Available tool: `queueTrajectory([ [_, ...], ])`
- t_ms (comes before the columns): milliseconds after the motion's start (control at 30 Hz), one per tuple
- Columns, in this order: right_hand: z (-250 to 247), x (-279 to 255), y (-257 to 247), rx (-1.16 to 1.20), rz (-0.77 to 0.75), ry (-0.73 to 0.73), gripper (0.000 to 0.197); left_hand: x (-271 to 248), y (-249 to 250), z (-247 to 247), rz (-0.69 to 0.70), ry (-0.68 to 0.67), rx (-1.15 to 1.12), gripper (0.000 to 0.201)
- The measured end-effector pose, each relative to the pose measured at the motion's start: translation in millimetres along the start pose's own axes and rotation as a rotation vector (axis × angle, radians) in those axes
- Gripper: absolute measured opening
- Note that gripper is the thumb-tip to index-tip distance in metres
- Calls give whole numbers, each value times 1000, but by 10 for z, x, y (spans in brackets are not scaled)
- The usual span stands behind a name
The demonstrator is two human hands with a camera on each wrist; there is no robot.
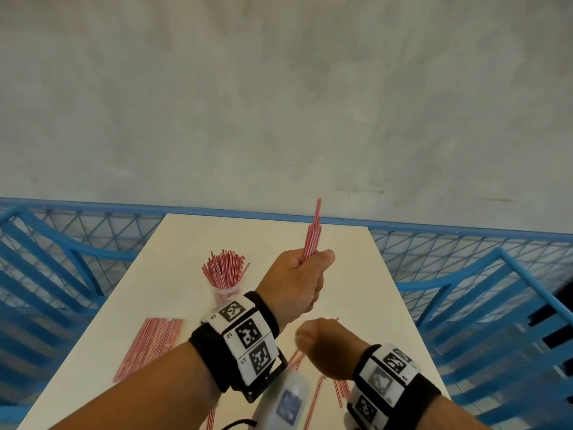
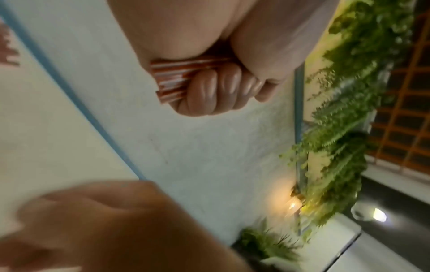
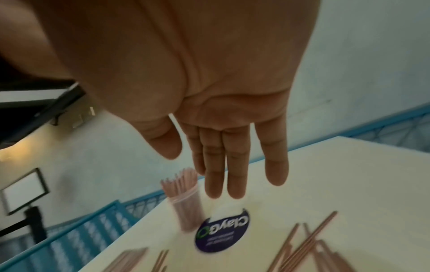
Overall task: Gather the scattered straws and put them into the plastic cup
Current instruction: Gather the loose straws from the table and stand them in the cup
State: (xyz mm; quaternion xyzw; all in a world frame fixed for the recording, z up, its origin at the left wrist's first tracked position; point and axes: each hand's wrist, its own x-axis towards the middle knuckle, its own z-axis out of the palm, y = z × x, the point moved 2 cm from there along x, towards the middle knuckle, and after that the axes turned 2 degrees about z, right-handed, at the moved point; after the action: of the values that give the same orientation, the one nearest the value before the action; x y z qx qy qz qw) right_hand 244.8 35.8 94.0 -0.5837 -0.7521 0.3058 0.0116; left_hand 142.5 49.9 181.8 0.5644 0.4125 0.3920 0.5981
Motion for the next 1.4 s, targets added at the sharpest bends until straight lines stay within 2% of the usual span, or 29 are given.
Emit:
queueTrajectory([
  [33, -76, -1, 119, -28, 40, 63, 26, -9, -9, -35, 38, -7, 126, 40],
  [133, -578, -155, 216, 294, 45, 487, 29, -15, -123, -102, 130, -62, 482, 42],
  [200, -932, -317, 74, 576, -87, 692, 32, -6, -250, -115, 101, -122, 635, 44],
  [233, -1050, -405, -41, 652, -181, 722, 35, 1, -301, -111, 88, -138, 689, 44],
  [300, -1117, -479, -264, 650, -301, 645, 43, 20, -365, -84, 80, -150, 726, 45],
  [367, -982, -442, -400, 517, -272, 512, 51, 35, -372, -43, 111, -165, 712, 44],
  [433, -806, -367, -438, 473, -234, 444, 55, 46, -368, -20, 152, -188, 737, 41],
  [633, -666, -227, -349, 438, -181, 377, 58, 95, -524, -75, 159, -191, 776, 36],
  [733, -617, -157, -284, 469, -168, 366, 58, 124, -652, -143, 105, -172, 729, 35],
  [800, -565, -109, -179, 478, -132, 382, 59, 169, -789, -313, 40, -87, 646, 36],
  [867, -469, -66, -33, 463, -83, 374, 60, 240, -893, -558, -4, 58, 519, 39],
  [1033, -100, 72, 378, 392, 42, 302, 82, 557, -826, -1268, 42, 506, 502, 35],
  [1100, 67, 135, 528, 310, 95, 246, 80, 740, -812, -1481, 37, 627, 484, 36],
  [1233, 356, 232, 759, 150, 185, 145, 44, 1083, -906, -1759, -12, 764, 413, 41],
  [1333, 510, 275, 892, 129, 260, 85, 38, 1285, -1072, -1846, -43, 791, 436, 45],
  [1400, 558, 295, 964, 148, 291, 73, 35, 1341, -1184, -1850, -44, 800, 498, 39],
])
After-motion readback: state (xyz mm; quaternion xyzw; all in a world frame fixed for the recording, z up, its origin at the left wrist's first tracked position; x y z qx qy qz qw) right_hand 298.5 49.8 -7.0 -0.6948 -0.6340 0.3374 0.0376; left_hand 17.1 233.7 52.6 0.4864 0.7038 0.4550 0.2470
